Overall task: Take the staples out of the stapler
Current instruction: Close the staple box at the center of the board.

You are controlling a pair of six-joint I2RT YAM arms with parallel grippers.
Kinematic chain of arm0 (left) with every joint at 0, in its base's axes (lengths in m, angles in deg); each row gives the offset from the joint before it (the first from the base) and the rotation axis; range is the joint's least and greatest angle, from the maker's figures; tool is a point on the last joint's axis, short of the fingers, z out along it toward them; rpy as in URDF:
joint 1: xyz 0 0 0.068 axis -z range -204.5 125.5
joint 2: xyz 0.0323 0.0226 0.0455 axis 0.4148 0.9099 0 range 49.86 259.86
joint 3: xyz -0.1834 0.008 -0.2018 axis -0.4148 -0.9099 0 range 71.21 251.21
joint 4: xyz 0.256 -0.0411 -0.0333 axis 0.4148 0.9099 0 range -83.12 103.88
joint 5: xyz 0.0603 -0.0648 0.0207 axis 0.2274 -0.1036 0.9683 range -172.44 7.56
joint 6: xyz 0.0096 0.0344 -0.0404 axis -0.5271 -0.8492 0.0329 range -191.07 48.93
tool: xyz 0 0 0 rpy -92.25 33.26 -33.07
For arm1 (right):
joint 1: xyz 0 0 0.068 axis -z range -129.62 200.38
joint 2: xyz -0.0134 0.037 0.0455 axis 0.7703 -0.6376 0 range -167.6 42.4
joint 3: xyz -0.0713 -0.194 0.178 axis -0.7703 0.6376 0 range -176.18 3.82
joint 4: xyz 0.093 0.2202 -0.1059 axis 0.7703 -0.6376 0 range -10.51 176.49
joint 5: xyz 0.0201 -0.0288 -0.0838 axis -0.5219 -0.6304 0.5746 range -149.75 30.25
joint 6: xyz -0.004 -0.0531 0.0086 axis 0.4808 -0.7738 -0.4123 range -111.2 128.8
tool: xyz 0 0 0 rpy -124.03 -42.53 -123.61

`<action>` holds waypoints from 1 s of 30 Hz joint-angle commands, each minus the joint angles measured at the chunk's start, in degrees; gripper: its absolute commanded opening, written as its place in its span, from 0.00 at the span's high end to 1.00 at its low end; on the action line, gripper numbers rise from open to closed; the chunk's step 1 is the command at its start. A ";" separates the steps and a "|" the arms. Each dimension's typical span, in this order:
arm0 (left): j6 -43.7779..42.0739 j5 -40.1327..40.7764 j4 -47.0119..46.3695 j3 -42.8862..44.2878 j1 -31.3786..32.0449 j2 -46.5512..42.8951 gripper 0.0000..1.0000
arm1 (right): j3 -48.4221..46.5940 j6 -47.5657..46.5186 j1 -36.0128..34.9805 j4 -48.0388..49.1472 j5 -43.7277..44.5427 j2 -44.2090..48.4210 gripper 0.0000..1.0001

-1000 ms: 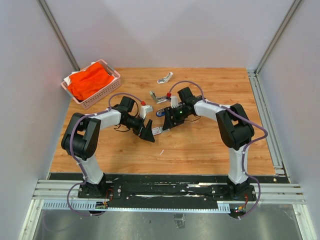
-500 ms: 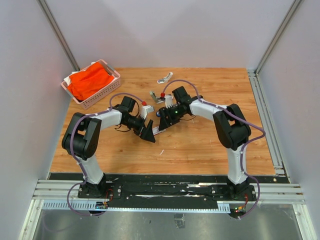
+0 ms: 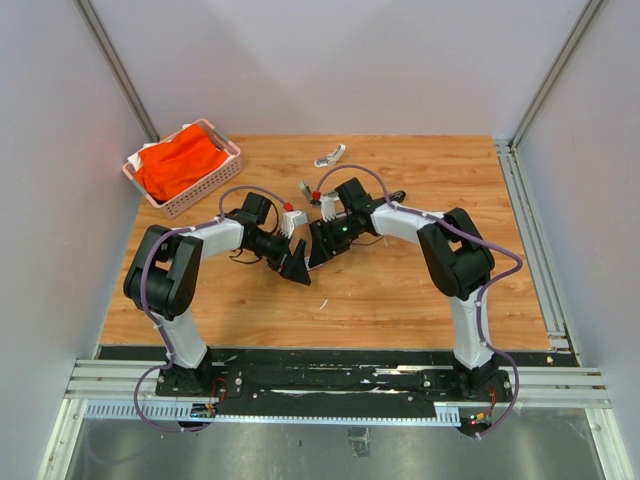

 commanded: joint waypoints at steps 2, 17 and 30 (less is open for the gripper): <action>-0.02 1.09 0.39 0.13 0.64 1.89 0.02 | 0.24 1.58 -1.59 1.62 -3.20 -1.00 0.39; -0.13 6.54 -0.41 5.72 -0.29 2.49 0.02 | 3.41 0.34 2.84 0.20 0.70 3.92 0.38; 0.96 6.56 -0.94 5.60 -1.64 -0.21 0.02 | 5.38 -6.25 10.27 -3.64 5.30 13.04 0.34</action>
